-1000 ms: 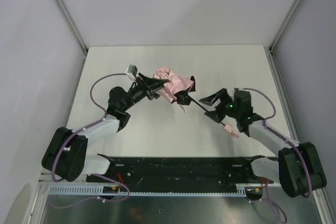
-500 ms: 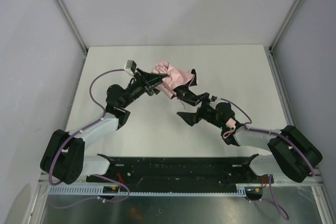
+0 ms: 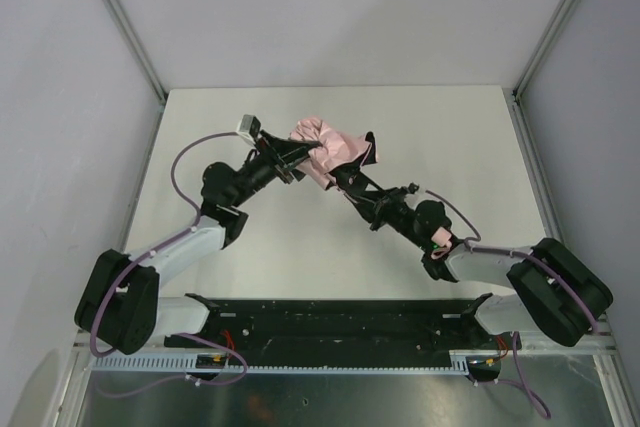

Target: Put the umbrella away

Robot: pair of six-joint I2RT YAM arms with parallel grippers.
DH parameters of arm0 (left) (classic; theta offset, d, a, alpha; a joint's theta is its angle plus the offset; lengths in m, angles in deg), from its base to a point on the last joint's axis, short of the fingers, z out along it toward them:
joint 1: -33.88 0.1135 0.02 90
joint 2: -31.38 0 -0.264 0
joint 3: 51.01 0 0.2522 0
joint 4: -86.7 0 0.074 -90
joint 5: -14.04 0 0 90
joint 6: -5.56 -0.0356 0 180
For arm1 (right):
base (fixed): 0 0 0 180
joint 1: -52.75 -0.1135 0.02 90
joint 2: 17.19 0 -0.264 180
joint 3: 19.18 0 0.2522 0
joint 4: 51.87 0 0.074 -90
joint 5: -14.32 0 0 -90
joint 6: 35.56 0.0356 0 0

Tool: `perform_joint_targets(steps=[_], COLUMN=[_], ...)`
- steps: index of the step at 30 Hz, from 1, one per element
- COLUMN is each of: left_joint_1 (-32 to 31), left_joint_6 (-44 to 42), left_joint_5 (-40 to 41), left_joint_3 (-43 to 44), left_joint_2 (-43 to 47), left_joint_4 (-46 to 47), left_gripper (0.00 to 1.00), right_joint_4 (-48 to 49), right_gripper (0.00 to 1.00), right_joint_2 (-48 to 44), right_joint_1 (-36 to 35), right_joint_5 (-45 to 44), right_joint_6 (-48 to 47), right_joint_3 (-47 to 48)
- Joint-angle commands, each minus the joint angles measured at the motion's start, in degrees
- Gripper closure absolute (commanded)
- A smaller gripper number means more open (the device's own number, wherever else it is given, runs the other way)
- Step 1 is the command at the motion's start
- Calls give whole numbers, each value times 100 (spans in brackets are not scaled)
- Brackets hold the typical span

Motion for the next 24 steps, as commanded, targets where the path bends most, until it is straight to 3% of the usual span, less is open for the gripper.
perform_joint_targets(steps=[1,6,8,15,20,24], left_joint_1=[-39,-91,-117,-174,-192,-193], left_joint_6=[158,17,-128,-924,-1727,-2034], left_joint_5=[-177,-515,-560,-568,-466,-437], left_joint_3=[-20,-426,-604,-625,-385,-314], left_joint_2=[255,352,441,698,721,700], left_joint_4=[489,194,-84,-1598,-2742,-3024], left_gripper=[100,100,100,100,100,100], right_joint_4=[418,565,843,1890,1084,598], right_gripper=[97,100,100,100,100,100], right_joint_2=[-238,-408,-248,262,155,118], right_joint_1=[443,1612,1847,2058,1966,1916], right_joint_5=[-31,964,1447,2127,2461,2621], right_joint_6=[-181,-2403,-2883,-3012,-3716,-4000], right_joint_3=[-186,103,339,920,1502,1702])
